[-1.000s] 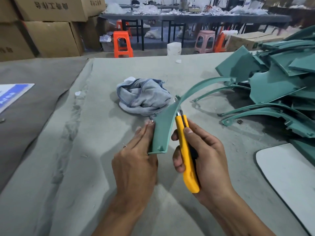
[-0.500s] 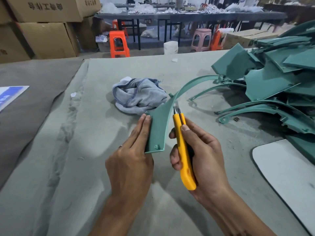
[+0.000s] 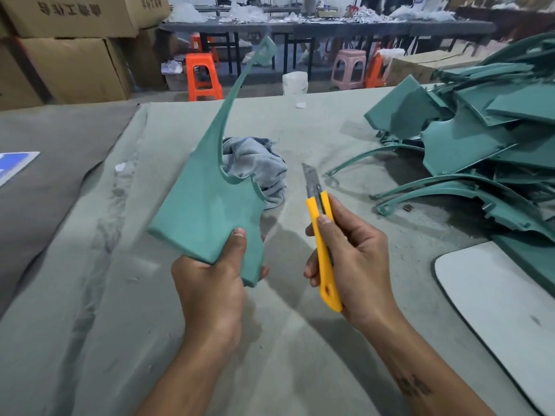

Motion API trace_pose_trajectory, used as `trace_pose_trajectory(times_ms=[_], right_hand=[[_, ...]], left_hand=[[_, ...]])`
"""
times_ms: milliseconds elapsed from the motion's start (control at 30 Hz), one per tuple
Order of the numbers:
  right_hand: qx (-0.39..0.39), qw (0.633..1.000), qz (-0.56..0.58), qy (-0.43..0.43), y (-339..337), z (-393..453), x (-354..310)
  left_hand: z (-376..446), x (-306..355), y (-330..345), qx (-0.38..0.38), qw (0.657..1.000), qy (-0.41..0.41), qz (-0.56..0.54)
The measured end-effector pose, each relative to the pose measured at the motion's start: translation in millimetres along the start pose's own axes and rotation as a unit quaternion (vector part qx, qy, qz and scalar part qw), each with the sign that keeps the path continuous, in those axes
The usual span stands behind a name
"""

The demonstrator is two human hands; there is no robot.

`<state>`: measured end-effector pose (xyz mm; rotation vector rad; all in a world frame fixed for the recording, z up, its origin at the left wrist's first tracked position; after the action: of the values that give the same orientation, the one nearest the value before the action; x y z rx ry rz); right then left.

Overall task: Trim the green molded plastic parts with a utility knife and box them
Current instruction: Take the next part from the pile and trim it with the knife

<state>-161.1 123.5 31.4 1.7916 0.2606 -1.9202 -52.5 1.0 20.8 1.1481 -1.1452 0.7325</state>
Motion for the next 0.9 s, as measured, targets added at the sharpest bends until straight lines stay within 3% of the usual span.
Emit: trace_pose_trajectory(times_ms=[100, 233, 500, 800, 900], right_hand=[[-0.045, 0.999, -0.008, 0.001, 6.3, -2.8, 4.6], [-0.065, 0.998, -0.012, 0.014, 11.2, -4.2, 7.1], [-0.038, 0.999, 0.019, 0.029, 6.4, -3.1, 3.2], [-0.021, 1.0, -0.016, 0.013, 20.2, -13.1, 9.5], [-0.047, 0.999, -0.026, 0.004, 27.4, -18.5, 10.4]], left_hand=[[-4.5, -0.9, 5.0, -0.032, 0.999, -0.031, -0.024], [-10.9, -2.0, 7.0, -0.07, 0.998, 0.006, -0.009], [-13.5, 0.4, 7.9, -0.075, 0.992, 0.071, 0.077], [-16.0, -0.6, 9.3, -0.042, 0.992, 0.087, 0.082], [-18.8, -1.0, 10.0, -0.043, 0.993, 0.085, 0.074]])
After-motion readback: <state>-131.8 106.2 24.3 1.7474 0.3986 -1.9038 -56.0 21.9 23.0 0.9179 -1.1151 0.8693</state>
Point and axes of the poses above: each hand's wrist, its own z-axis towards the middle knuckle, its own y-axis out of the palm, x = y × z, the point moved 2 cm from there along z, towards the middle knuckle, and after that the axes turned 1 degree about x, right-handed, at the moved point
